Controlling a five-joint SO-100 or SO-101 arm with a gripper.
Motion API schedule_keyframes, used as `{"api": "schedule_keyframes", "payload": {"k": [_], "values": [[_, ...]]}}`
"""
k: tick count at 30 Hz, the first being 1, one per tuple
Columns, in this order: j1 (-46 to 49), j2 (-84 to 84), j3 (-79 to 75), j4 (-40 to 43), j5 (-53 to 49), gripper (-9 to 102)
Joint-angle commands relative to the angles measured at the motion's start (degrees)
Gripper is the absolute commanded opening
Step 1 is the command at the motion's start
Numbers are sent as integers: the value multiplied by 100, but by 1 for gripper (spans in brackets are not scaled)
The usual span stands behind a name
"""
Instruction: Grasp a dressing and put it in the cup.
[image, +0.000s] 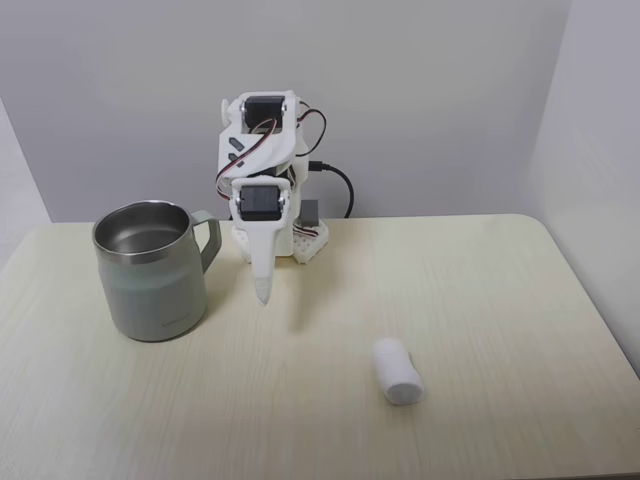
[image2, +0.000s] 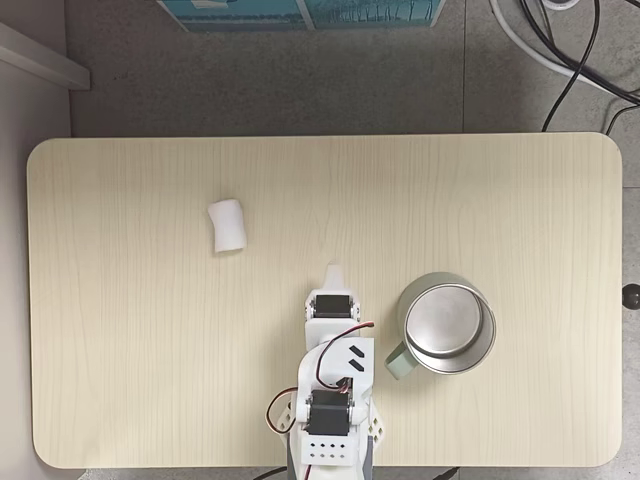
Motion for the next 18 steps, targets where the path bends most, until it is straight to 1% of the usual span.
{"api": "schedule_keyframes", "payload": {"k": [1, 13, 18], "values": [[-9, 35, 44, -70, 0, -2], [-9, 35, 44, -70, -26, -2], [9, 26, 281, -9, -457, -2]]}}
